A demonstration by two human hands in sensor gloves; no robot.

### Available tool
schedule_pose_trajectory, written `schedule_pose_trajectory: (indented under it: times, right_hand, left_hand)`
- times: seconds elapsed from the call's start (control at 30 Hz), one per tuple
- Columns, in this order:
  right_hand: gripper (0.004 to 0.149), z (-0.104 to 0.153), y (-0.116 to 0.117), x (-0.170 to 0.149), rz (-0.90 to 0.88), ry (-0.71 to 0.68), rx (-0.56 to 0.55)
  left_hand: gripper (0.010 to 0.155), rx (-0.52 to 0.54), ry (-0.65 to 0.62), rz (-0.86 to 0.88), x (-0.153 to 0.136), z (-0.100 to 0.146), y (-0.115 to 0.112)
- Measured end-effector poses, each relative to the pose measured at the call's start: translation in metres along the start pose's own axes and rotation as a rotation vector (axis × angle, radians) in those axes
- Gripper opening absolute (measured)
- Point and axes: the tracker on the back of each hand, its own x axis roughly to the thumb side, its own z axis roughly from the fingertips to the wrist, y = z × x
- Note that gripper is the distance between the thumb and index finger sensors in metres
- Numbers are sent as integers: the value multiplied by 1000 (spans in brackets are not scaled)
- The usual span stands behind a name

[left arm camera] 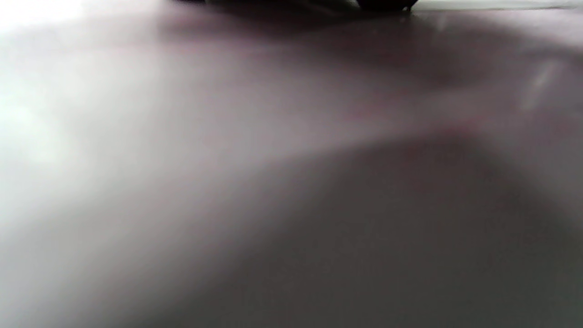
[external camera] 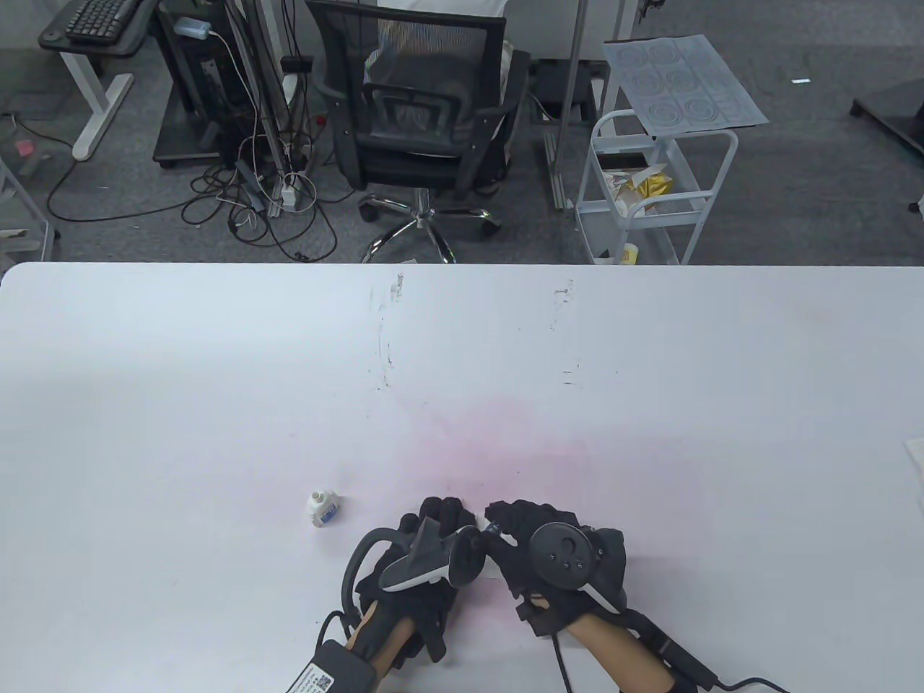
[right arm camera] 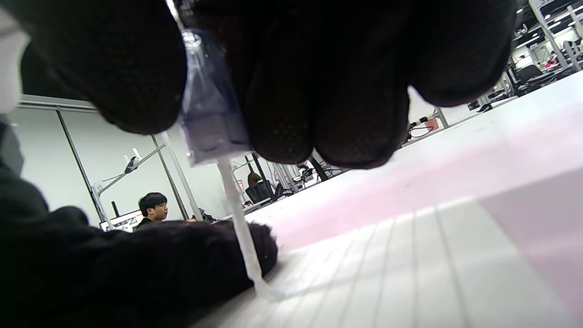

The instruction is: Brush correction fluid to cover black text

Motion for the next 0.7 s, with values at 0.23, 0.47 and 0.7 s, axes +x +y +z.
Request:
schedule_pose_trajectory:
  times: [0.23, 0.47, 0.7]
  right_hand:
    - [50, 0, -5, 0, 15, -22, -57]
    - [50, -2, -1, -2, 8, -39, -17]
    - [49, 0, -3, -6, 12, -17, 31]
  left_hand:
    - [65, 0, 0, 0, 0, 0, 0]
    - [65, 0, 0, 0, 0, 0, 0]
    - [65, -1, 1, 1, 0, 0, 0]
